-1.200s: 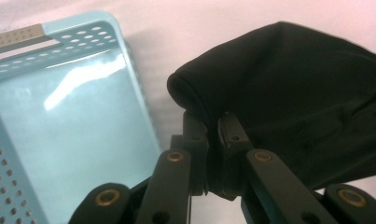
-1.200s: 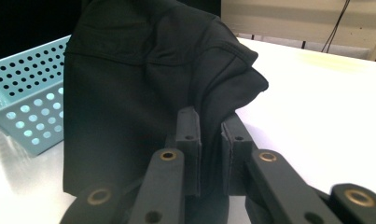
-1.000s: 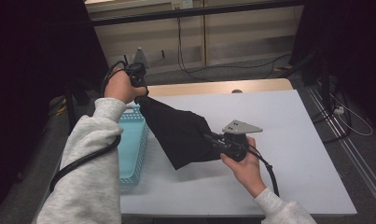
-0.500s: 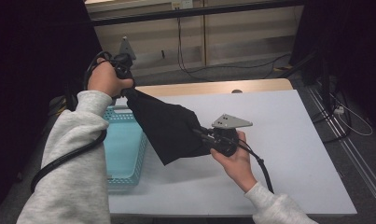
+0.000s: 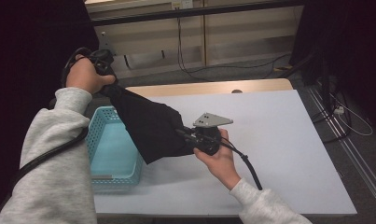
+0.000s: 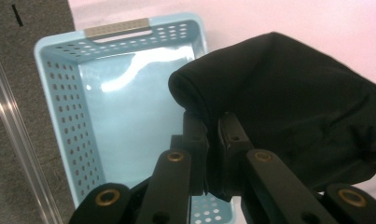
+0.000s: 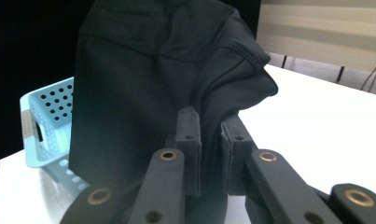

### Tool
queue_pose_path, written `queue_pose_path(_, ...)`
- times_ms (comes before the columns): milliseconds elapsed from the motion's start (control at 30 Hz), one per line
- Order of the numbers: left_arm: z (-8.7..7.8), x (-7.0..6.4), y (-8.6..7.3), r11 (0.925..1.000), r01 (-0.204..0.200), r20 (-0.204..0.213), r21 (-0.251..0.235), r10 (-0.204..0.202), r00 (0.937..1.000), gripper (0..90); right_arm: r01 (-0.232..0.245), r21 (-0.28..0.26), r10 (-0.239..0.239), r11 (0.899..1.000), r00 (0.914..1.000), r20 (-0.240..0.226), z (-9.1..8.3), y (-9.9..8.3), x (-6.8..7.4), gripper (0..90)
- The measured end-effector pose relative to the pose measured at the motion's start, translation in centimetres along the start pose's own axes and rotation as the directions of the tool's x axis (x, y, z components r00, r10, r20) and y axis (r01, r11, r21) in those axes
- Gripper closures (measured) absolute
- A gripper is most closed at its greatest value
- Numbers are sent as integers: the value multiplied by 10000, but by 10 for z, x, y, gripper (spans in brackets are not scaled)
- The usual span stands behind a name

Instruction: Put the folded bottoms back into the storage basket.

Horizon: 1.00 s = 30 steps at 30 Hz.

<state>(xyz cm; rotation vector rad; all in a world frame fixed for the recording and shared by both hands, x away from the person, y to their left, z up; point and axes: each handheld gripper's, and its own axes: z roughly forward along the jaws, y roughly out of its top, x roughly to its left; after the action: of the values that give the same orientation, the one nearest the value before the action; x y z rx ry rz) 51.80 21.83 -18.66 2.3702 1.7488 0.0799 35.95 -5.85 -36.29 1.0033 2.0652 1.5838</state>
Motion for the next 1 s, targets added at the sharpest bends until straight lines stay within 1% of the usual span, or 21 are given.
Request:
queue_pose_path(100, -4, 9, -3, 9997, 254, 10, -64, -254, 9997, 842, 60, 23, -60, 10000, 9998, -180, 7, 3, 6, 807)
queue_pose_path(167, -7, 15, -5, 9993, 343, -39, -153, -343, 9994, 842, 93, 3, -92, 10000, 9996, -280, 11, 6, 10, 807)
queue_pose_path(233, -13, 22, -8, 9987, 453, 26, -239, -452, 9990, 842, 158, 54, -156, 9999, 9991, -400, 15, 10, 14, 806)
queue_pose_path(433, -26, 41, -16, 9967, 739, -64, -332, -741, 9972, 842, 265, -51, -268, 9996, 9971, -718, 25, 19, 28, 806)
queue_pose_path(467, -27, 44, -17, 9960, 813, -121, -380, -818, 9966, 842, 255, -84, -260, 9996, 9967, -766, 28, 20, 30, 806)
queue_pose_path(500, -28, 47, -18, 9960, 837, -107, -306, -840, 9964, 842, 261, -86, -268, 9996, 9964, -809, 31, 20, 33, 806)
queue_pose_path(567, -30, 53, -21, 9952, 873, -156, -436, -880, 9960, 842, 270, -31, -272, 9996, 9953, -933, 37, 20, 38, 806)
queue_pose_path(600, -31, 56, -22, 9945, 965, -140, -415, -971, 9952, 842, 275, -42, -278, 9996, 9949, -974, 40, 20, 40, 806)
queue_pose_path(767, -33, 77, -29, 9911, 1244, -305, -467, -1258, 9916, 842, 263, 51, -253, 9996, 9900, -1390, 56, 22, 56, 806)
queue_pose_path(800, -33, 81, -28, 9915, 1214, -340, -463, -1230, 9918, 842, 280, 23, -274, 9996, 9894, -1426, 60, 23, 60, 806)
queue_pose_path(833, -32, 86, -28, 9893, 1337, -382, -579, -1360, 9900, 842, 325, -24, -326, 9995, 9897, -1395, 64, 24, 63, 806)
queue_pose_path(867, -30, 92, -27, 9888, 1343, -453, -649, -1373, 9895, 841, 225, 4, -222, 9997, 9880, -1525, 69, 24, 67, 805)
queue_pose_path(900, -26, 96, -25, 9890, 1099, -577, -990, -1160, 9916, 837, 116, 95, -99, 9999, 9863, -1646, 75, 24, 71, 799)
queue_pose_path(933, -20, 101, -24, 9864, 844, -725, -1410, -953, 9928, 823, 191, 58, -180, 9998, 9878, -1547, 80, 23, 76, 778)
queue_pose_path(967, -11, 105, -24, 9846, 814, -1030, -1548, -980, 9898, 788, 534, 10, -528, 9986, 9886, -1407, 86, 21, 81, 695)
queue_pose_path(1000, 0, 107, -25, 9842, 498, -1245, -1702, -716, 9896, 685, 919, 232, -884, 9955, 9885, -1229, 92, 19, 84, 579)
